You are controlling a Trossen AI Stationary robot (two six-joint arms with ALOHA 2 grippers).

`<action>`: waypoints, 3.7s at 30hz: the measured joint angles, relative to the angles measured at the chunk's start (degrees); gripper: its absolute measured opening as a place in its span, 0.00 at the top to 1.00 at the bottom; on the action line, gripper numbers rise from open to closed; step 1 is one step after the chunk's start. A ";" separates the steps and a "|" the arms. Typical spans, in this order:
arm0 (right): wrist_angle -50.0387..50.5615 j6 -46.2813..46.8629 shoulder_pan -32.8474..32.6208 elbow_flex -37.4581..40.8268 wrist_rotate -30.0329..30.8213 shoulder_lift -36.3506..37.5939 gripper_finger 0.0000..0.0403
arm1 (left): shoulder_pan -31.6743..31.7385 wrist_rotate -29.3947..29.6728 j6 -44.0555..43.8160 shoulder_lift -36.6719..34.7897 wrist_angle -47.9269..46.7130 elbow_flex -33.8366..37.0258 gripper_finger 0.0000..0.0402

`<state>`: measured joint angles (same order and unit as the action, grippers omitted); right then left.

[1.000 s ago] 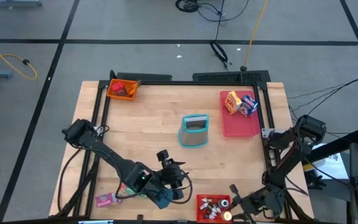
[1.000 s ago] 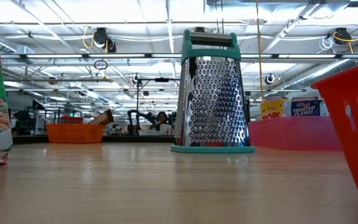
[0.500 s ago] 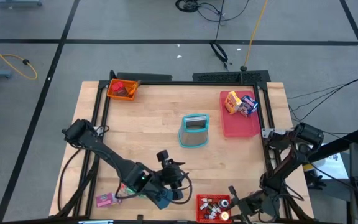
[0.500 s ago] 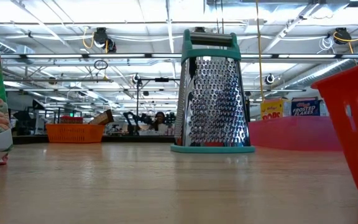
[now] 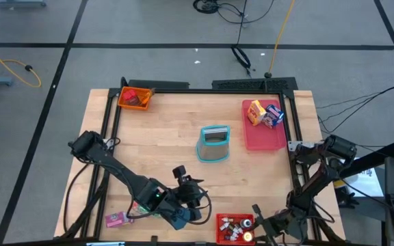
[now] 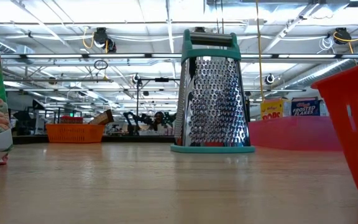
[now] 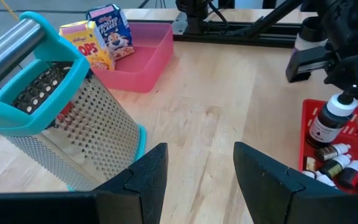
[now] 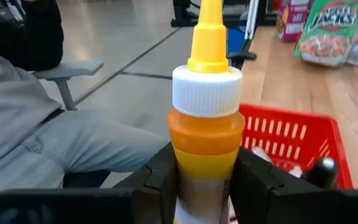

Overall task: Pick & Place Kitchen Items
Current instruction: Put the big yellow food coloring bottle into the red bin, then put the purple seasoning bottle into the orange bin

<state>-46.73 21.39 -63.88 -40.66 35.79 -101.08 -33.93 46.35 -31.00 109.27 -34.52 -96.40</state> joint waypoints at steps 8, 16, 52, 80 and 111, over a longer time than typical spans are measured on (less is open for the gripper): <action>0.75 1.10 0.00 0.02 -0.04 0.00 0.65 | 0.00 0.00 -0.26 0.00 0.00 0.00 0.54; 1.66 3.28 0.00 0.02 -0.07 0.00 0.61 | 0.00 0.02 -0.44 0.00 0.00 0.00 0.54; 42.79 14.41 -4.50 0.04 -0.37 27.75 0.56 | 0.00 -1.07 -1.07 0.00 0.04 0.00 0.54; 55.62 29.64 -5.46 -6.99 -13.28 34.44 0.70 | 0.07 -1.05 -1.29 0.00 0.22 0.02 0.54; 87.81 63.50 -4.20 -27.17 -33.67 22.33 0.96 | 0.09 -1.40 -1.25 0.02 0.87 0.02 0.54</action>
<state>41.08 84.89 -68.08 -67.84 2.12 -78.74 -33.85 44.95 -32.26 109.30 -33.66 -96.38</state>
